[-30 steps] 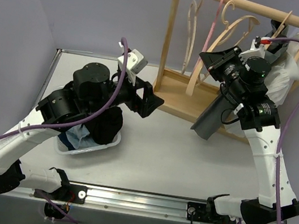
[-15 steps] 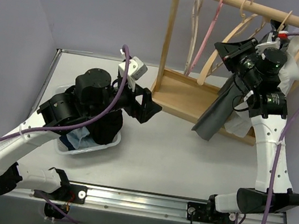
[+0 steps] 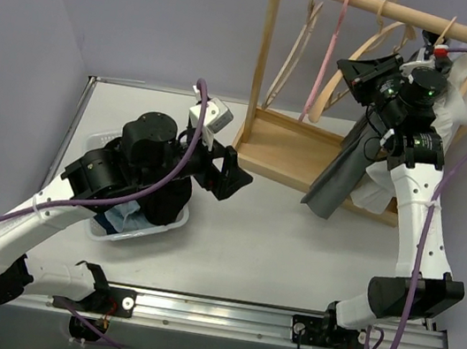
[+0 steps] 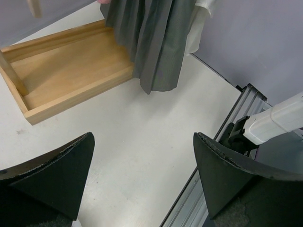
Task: Remove the skirt from the hanger
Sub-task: Place the hanger at the clothesline.
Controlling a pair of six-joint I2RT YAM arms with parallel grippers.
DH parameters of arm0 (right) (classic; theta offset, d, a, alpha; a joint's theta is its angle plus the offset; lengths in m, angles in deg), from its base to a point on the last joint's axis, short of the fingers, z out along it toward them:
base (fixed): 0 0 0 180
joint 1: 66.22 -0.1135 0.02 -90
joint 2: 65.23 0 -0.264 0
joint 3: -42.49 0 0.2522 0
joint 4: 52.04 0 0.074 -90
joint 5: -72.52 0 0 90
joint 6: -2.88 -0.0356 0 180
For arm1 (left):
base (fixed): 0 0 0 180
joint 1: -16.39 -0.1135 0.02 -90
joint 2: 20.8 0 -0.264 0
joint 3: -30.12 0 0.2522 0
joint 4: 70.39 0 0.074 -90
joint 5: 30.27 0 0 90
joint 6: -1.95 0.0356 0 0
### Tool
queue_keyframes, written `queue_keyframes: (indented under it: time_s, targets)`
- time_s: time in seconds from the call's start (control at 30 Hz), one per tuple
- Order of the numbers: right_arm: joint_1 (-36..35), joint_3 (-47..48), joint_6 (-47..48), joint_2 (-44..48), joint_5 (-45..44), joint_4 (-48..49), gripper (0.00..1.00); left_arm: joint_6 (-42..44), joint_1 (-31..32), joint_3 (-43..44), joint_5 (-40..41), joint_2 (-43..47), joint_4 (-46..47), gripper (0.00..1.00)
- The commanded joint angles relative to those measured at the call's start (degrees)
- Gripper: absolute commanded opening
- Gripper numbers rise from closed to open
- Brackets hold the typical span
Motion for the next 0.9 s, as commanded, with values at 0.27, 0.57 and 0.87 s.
queue_keyframes:
  time_s: [0.27, 0.57, 0.87]
  targets:
    - [-1.2, 0.9, 6.9, 2.6, -0.5, -1.5, 0.43, -1.2, 3.3, -1.6, -3.0, 0.7, 6.8, 0.94]
    - [-1.2, 3.4, 12.1, 6.2, -1.4, -11.7, 0.74, -2.7, 4.9, -1.8, -2.1, 0.0, 7.5, 0.98]
    - [-1.2, 12.9, 16.3, 10.9, -3.3, -23.3, 0.73, -3.5, 6.8, -1.4, -1.9, -2.2, 7.8, 1.00]
